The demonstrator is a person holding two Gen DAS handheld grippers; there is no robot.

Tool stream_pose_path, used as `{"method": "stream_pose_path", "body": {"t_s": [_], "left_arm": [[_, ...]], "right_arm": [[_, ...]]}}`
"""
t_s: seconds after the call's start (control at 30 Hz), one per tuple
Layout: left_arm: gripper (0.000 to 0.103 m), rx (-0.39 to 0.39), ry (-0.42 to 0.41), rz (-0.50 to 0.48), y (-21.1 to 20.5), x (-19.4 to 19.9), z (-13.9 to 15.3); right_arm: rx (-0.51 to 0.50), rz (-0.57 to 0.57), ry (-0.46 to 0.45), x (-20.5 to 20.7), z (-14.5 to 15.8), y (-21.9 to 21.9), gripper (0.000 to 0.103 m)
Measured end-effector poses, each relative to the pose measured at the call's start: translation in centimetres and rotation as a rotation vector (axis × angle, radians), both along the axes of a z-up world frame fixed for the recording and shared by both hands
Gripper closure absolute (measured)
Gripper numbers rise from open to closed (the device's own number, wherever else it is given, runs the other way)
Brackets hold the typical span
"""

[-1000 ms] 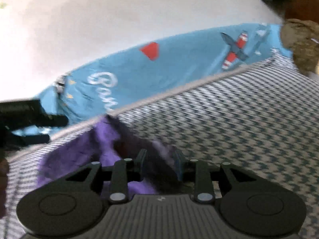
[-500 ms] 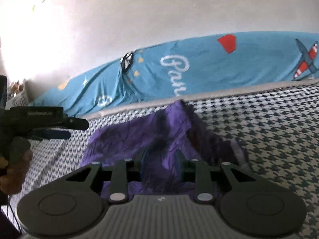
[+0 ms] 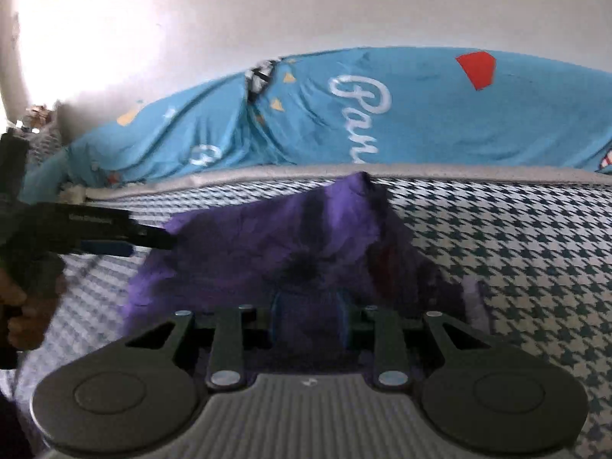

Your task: Fold clothes

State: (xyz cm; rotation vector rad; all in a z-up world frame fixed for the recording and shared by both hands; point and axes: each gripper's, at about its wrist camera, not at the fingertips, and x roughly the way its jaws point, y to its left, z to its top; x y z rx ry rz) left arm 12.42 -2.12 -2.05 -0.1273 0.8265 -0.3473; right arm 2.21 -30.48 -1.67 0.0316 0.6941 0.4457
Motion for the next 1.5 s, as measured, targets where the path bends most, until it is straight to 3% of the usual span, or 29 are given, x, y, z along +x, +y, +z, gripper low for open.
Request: {"method": "stream_pose_path", "body": {"t_s": [0.2, 0.47, 0.87, 1.23, 1.5], "left_arm": [[0.009, 0.001, 0.022, 0.029, -0.3, 1.8, -1.1], [0.003, 0.001, 0.034, 0.050, -0.6, 3.3, -2.4], [0.001, 0.011, 0.012, 0.065, -0.6, 2.6, -1.2], [0.000, 0.027, 0.027, 0.026, -0.7, 1.0, -0.2], [0.000, 0.046, 0.049, 0.019, -0.6, 0.6, -0.3]], "right_arm": [[-0.084, -0.082, 0.054, 2.3, -2.1, -0.5, 0.075], [-0.089, -0.124, 0.060, 2.7, -2.7, -0.3, 0.075], [0.030, -0.176, -0.018, 2.1, 0.5, -1.5, 0.074], [0.035, -0.114, -0.052, 3.2, 1.2, 1.8, 0.070], [0.062, -0.096, -0.046, 5.3, 0.1, 3.6, 0.070]]}}
